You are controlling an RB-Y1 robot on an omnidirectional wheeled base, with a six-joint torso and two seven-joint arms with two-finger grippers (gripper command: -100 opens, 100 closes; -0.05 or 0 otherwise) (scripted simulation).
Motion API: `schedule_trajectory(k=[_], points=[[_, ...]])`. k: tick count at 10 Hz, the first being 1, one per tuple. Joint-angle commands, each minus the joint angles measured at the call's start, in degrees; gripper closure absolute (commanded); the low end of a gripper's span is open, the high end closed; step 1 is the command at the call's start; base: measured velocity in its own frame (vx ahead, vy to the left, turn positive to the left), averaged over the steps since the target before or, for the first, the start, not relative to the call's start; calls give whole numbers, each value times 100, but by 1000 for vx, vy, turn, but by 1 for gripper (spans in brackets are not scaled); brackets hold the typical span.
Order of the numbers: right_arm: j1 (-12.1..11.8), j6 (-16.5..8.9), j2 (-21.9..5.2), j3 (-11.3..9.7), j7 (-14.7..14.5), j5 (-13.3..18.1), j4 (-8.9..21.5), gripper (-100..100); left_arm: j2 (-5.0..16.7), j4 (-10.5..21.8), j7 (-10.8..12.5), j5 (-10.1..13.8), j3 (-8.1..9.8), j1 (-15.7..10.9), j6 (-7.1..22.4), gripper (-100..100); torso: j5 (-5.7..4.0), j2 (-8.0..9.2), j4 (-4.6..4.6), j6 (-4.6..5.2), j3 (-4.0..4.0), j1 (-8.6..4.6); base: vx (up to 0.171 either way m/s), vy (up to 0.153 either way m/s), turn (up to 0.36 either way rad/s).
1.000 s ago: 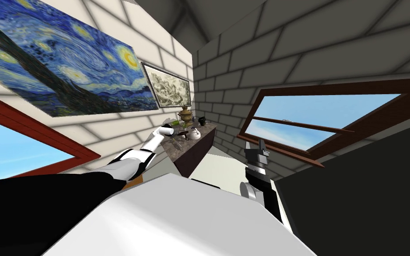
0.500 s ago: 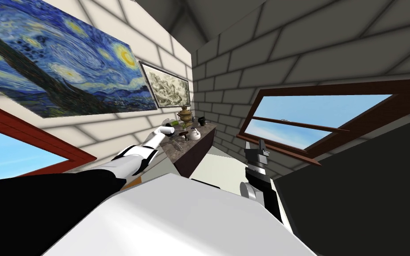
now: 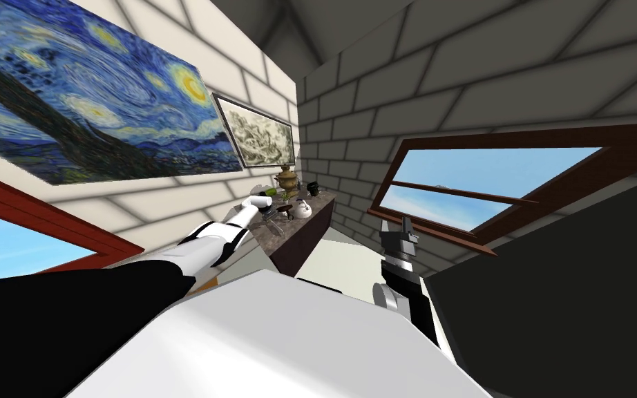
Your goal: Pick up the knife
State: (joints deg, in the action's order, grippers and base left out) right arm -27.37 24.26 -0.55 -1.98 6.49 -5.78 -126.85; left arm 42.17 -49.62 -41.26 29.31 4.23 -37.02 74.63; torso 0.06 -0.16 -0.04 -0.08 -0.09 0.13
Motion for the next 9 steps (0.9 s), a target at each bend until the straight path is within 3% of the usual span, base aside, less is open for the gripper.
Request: schedule_trajectory(k=[1, 4, 5, 6, 9], points=[[0, 0, 0, 0, 0, 0, 0, 0, 2, 286, -16, 99, -82, -195, 286, -100, 0, 0, 0, 0, 0, 0, 15, 35, -30], [0, 0, 0, 0, 0, 0, 0, 0, -12, 614, -27, 173, -157, -353, 639, -100, 0, -3, 0, 0, -1, 1, 20, 25, -19], [0, 0, 0, 0, 0, 0, 0, 0, -30, 763, -33, 240, -230, -496, 881, -100, 0, -3, 0, 0, -1, -2, 30, 29, -19], [0, 0, 0, 0, 0, 0, 0, 0, -30, 860, -33, 240, -230, -496, 881, -100, -1, -6, -1, 1, -3, 0, 22, 27, -17], [0, 0, 0, 0, 0, 0, 0, 0, -76, 1272, -36, 350, -361, -729, 1281, -100, 0, -3, -1, -1, -2, -1, 19, 23, -10]])
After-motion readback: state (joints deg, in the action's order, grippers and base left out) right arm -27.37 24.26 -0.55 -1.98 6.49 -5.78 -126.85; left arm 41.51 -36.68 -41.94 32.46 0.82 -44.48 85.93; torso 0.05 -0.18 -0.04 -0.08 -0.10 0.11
